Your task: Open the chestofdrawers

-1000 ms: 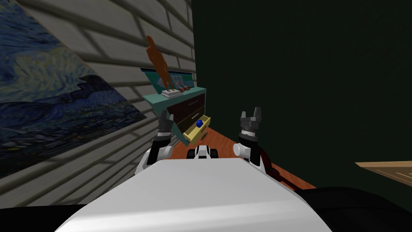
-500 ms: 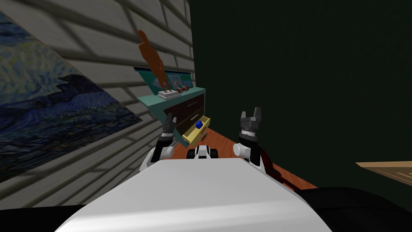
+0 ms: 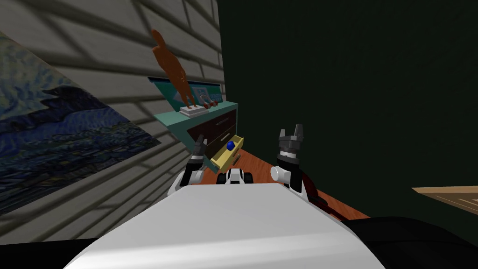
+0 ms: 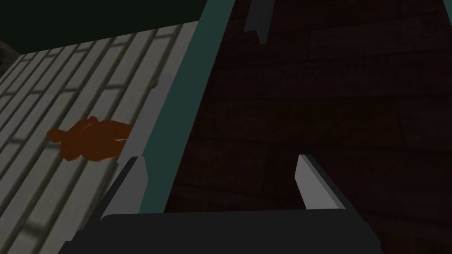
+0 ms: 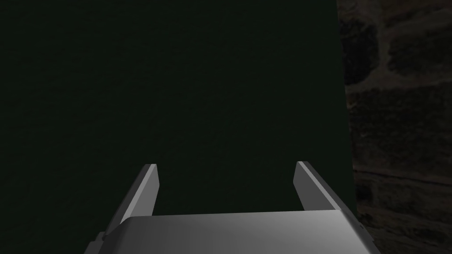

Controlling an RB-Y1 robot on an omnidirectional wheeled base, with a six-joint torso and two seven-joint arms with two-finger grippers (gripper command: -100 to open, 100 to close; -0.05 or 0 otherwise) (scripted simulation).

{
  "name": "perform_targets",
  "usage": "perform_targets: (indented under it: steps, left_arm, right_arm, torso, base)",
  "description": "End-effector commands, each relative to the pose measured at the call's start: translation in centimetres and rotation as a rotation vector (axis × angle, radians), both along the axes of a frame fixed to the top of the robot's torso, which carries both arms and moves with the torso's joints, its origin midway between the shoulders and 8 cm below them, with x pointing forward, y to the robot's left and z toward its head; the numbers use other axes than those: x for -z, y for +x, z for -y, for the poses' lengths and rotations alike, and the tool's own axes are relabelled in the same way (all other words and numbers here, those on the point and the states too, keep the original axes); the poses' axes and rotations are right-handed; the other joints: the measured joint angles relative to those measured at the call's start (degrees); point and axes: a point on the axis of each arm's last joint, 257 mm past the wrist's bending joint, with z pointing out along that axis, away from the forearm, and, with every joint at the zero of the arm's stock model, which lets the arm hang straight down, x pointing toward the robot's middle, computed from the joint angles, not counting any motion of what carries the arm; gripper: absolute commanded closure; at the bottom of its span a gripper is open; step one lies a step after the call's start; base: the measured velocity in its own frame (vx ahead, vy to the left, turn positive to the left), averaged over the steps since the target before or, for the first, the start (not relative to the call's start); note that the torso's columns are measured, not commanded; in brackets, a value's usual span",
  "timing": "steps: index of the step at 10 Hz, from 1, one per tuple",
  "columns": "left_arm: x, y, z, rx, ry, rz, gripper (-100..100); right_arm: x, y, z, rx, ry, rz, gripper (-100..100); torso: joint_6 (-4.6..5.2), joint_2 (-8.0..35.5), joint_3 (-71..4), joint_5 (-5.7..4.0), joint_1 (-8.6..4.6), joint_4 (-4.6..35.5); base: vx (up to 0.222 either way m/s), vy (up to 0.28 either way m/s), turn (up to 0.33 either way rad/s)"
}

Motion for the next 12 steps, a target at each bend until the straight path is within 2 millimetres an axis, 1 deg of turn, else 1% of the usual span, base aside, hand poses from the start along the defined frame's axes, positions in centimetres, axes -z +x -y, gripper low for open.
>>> perform_targets:
  steps: [1,9,10,12]
  left_arm:
    - [2.5,0.4,0.0,0.003,-0.007,-0.039,-100]
    - [10.1,1.2,0.5,0.011,-0.04,-0.161,-100]
    - [10.1,1.2,0.5,0.011,-0.04,-0.161,-100]
    - [12.1,1.2,0.7,0.015,-0.046,-0.195,-100]
  right_arm:
    - [0.0,0.0,0.0,0.0,0.0,0.0,0]
    - [0.0,0.0,0.0,0.0,0.0,0.0,0]
    - [0.0,0.0,0.0,0.0,0.0,0.0,0]
    - [0.0,0.0,0.0,0.0,0.0,0.0,0]
  torso:
    - [0.01,0.0,0.0,0.0,-0.01,0.0]
    - [0.01,0.0,0.0,0.0,0.0,0.0]
    - [0.01,0.0,0.0,0.0,0.01,0.0]
    - [0.03,-0.1,0.0,0.03,0.07,0.0]
  base:
    - [0.047,0.018,-0.043]
    - [0.056,0.016,-0.04]
    - [0.034,0.012,-0.015]
    - [0.033,0.009,-0.035]
